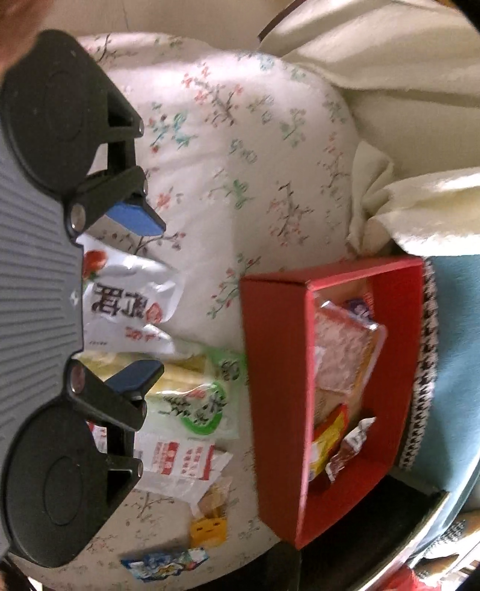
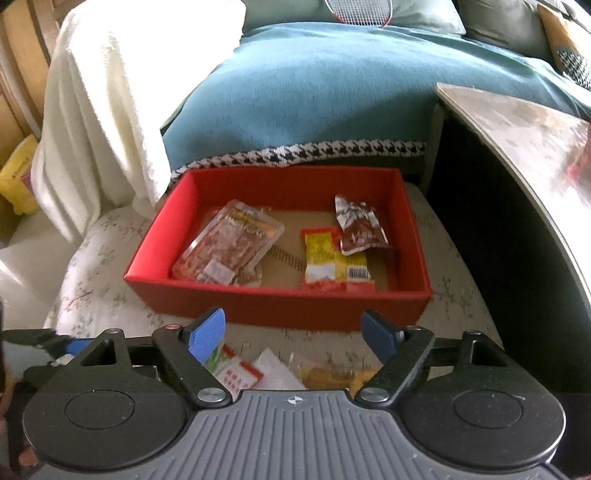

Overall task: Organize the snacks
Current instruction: 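Move both open grippers back toward the snacks on the seat, then grasp the white duck-neck packet with the left gripper while the right grasps the blue coconut bag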

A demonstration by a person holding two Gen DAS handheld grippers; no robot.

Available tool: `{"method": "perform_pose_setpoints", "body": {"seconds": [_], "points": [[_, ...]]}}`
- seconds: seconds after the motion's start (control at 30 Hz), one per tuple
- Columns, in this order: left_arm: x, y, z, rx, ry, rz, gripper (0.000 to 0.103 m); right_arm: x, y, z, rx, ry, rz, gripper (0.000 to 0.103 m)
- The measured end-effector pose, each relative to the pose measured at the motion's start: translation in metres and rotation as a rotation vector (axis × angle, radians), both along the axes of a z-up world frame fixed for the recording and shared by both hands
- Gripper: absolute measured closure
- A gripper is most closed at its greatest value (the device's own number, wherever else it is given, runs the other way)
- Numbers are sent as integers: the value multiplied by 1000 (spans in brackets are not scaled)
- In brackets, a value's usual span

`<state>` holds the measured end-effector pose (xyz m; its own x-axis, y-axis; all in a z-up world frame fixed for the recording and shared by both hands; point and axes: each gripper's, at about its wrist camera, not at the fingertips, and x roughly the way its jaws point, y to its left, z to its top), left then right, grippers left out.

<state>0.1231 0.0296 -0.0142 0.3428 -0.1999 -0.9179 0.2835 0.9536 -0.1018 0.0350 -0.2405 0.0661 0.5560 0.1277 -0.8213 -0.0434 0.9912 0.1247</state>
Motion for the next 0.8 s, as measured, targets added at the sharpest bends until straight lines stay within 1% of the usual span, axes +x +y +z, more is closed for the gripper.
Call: {"method": "perform_pose_setpoints", "body": {"seconds": [0.07, 0.1, 0.13, 0.2, 0.23, 0.37, 0.43, 0.5, 0.6, 0.8], "points": [[-3, 0, 0, -1, -11, 2, 36, -7, -6, 0, -2, 2, -11, 17], [-4, 0, 0, -5, -12, 1, 42, -12, -11, 0, -5, 4, -23, 17], [-4, 1, 0, -18, -5, 3, 45, -15, -16, 0, -5, 7, -34, 17], [-2, 4, 0, -54, 19, 19, 55, -23, -29, -1, -2, 15, -70, 17], [-2, 5, 0, -59, 25, 21, 55, -27, -36, -2, -4, 20, -87, 17], [-7, 1, 4, -42, 22, 0, 57, -40, -68, -10, -39, 50, -194, 17], [-11, 1, 9, -58, 15, -15, 57, -44, -84, -19, -33, 77, -247, 17], [-15, 2, 15, -78, 10, -20, 58, -46, -93, -28, -35, 108, -272, 17], [-21, 4, 22, -94, 2, -16, 58, -45, -94, -45, -70, 169, -255, 17], [-23, 9, 27, -120, 2, -10, 58, -36, -70, -73, -132, 254, -156, 17]]}}
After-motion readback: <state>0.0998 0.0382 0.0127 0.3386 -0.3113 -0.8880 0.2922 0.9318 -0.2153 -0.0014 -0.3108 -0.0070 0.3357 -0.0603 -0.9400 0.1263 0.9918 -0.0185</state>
